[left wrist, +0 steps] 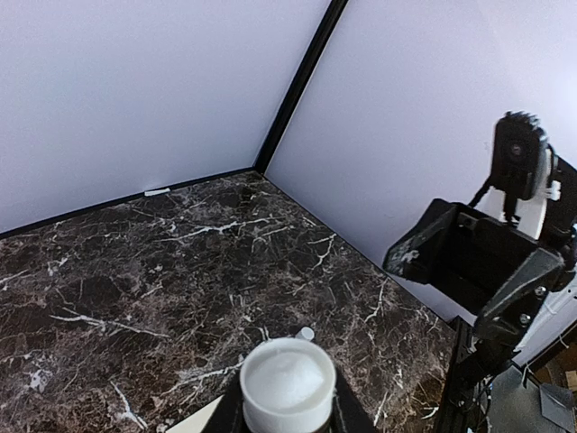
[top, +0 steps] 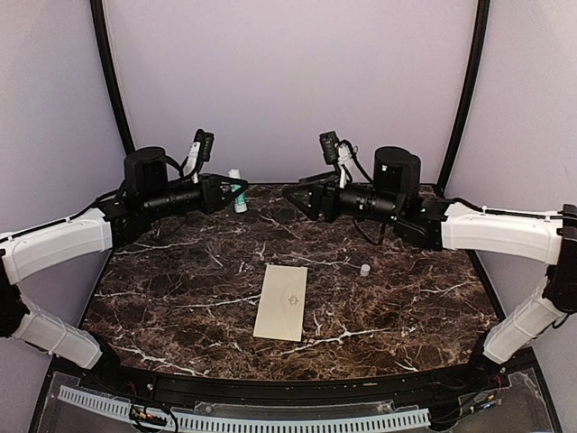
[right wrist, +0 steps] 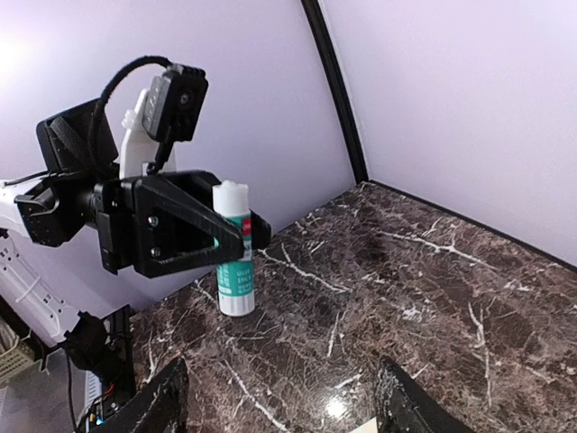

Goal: Place the letter into the envelope and seal it
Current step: Screw the solid glue.

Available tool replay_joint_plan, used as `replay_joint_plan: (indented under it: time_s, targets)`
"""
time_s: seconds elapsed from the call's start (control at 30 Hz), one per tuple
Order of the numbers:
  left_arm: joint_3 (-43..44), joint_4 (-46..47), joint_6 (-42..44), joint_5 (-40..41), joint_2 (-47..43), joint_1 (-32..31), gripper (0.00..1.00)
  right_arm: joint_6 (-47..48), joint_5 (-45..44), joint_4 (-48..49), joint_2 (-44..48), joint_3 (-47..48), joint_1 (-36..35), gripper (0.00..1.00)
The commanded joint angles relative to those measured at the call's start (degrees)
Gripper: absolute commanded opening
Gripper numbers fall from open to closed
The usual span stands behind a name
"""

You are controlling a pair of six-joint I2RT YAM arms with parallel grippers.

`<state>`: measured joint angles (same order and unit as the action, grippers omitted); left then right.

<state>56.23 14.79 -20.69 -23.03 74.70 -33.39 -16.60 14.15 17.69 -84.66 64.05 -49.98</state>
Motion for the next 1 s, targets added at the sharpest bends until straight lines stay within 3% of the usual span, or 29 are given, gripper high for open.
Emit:
replay_joint_plan:
  time_s: [0.0,0.2,0.43,0.73,0.8,0.97]
  targets:
    - [0.8,4.6,0.8,-8.7,-2.4,0.1,0.00,-6.1,15.6,12.0,-1.4,-3.1,2.0,0.66]
    - [0.4,9.4,-1.5,-16.8,-1.5,0.1,0.00,-9.3,20.3,17.5,-4.6,-2.9,2.1,0.59]
    - [-0.2,15.2,-5.0,-25.8,-0.2,0.0,0.00,-10.9,25.0,20.6,-9.1,0.5,-0.3,0.60]
    - [-0.7,18.0,-6.8,-27.8,0.5,0.1,0.00,-10.7,28.0,19.5,-13.7,6.9,-2.5,0.58]
    - [-0.8,18.0,-6.8,-27.8,0.3,0.0,0.00,-11.0,27.9,19.6,-14.1,7.4,-2.6,0.55]
    - [-0.8,17.9,-6.6,-27.7,-0.1,0.0,0.00,-12.4,27.9,20.6,-15.2,7.8,-2.6,0.33]
